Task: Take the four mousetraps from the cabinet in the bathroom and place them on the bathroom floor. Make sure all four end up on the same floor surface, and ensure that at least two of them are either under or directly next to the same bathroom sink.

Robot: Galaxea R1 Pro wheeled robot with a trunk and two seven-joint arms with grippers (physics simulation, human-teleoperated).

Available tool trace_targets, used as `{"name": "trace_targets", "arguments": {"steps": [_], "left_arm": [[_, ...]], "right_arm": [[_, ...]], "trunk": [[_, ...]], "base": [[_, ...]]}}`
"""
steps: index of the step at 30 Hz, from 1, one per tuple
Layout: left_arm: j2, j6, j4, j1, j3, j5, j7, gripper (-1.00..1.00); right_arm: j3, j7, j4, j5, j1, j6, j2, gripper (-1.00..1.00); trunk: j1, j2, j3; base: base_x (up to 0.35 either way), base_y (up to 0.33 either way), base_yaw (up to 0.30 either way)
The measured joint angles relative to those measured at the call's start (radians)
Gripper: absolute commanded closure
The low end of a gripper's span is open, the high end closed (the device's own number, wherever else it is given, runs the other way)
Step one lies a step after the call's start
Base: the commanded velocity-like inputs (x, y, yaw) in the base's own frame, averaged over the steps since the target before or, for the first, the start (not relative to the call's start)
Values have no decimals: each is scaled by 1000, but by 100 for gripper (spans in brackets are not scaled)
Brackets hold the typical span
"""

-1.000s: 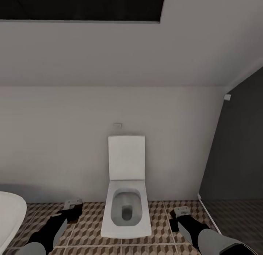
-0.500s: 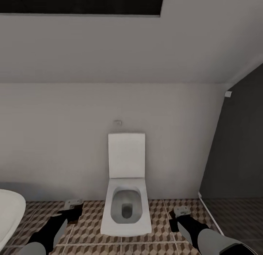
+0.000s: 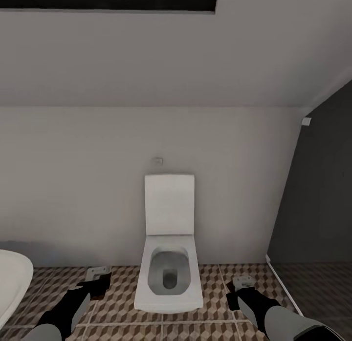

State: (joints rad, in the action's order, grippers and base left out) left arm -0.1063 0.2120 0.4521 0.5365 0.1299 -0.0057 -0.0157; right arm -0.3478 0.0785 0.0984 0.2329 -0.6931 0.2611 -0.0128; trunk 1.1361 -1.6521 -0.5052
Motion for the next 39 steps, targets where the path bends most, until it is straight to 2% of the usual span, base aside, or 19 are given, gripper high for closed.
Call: {"name": "trace_targets", "arguments": {"steps": [39], "left_arm": [[0,0,1,0,2,0,0,100]], "right_arm": [[3,2,0,0,0,-10,1,100]], "trunk": [[150,-273,-122]], "base": [[0,0,0]]}}
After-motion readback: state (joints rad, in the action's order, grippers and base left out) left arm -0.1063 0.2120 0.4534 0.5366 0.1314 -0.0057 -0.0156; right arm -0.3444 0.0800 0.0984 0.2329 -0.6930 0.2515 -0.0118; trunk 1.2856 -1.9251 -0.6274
